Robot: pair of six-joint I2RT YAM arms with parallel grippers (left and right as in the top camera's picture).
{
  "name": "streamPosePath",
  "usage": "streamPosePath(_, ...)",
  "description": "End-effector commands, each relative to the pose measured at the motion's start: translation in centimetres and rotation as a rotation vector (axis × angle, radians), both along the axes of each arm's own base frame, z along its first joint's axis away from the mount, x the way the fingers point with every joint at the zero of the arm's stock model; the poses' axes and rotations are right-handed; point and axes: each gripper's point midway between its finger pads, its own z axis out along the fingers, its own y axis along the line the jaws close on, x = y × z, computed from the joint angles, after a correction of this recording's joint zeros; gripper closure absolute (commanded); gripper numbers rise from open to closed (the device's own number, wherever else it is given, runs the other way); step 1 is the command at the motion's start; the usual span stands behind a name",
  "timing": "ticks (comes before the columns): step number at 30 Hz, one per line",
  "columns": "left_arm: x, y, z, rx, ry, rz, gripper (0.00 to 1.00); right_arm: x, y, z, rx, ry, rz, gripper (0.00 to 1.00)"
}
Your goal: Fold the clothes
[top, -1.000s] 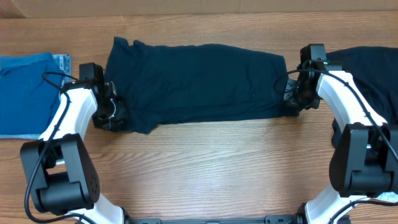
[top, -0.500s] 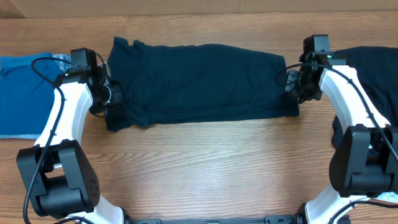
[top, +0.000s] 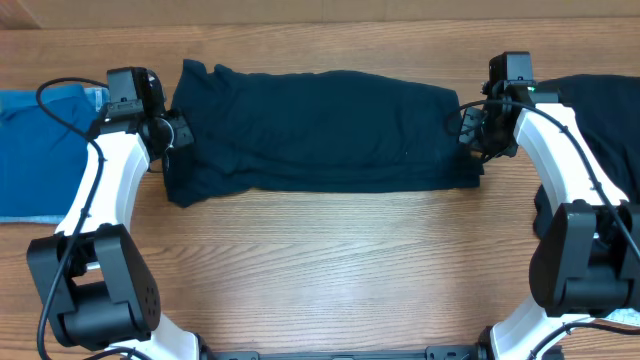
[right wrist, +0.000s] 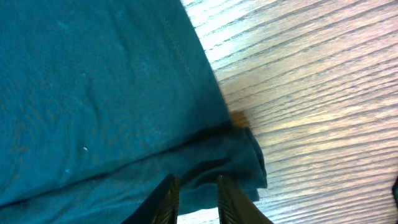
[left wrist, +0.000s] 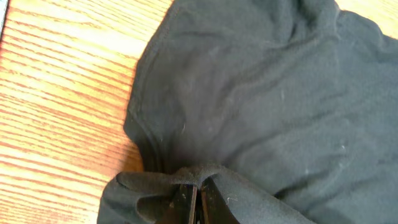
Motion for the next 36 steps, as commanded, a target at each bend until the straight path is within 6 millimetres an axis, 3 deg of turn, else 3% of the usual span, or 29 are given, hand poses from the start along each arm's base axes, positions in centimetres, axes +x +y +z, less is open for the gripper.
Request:
streamPosePath(1,1.0,0.5,-1.8,0.003,0.022,0.043,0.96,1.1,-0.1,1.9,0.002,-0.059,-0.003,0.75)
streamPosePath(6,1.1,0.5,-4.1,-0.01,0.061,0.051,0.92,0.7,-0.1,1.8,0.003,-0.044,-0.003,0.75)
streamPosePath(8,1.0,0.5,-4.7,-0.013,0.076,0.051,0.7,0.1,-0.1,1.6,0.003,-0.018,-0.002,0.75)
streamPosePath(12,0.4,-0.2,-5.1,-0.045,0.105,0.036,0.55,-0.4,-0.5,1.4,-0.027,0.005,0.018,0.74)
streamPosePath(19,-2.5,-2.7,-5.7,-0.166,0.222,-0.028,0.51,-0.7,-2.9,1.1,-0.132,0.015,-0.023,0.74)
streamPosePath(25,-4.7,-3.1,-6.2,-0.182,0.312,-0.039,0.5,-1.1,-5.3,-0.6,-0.124,0.012,-0.087,0.75)
streamPosePath(32,-4.9,-3.2,-6.2,-0.184,0.322,-0.038,0.5,-1.1,-4.3,-2.5,-0.022,0.033,-0.078,0.79)
streamPosePath(36,-4.9,-3.2,-6.2,-0.184,0.322,-0.038,0.49,-2.2,-4.1,-3.7,-0.017,0.07,-0.078,0.78)
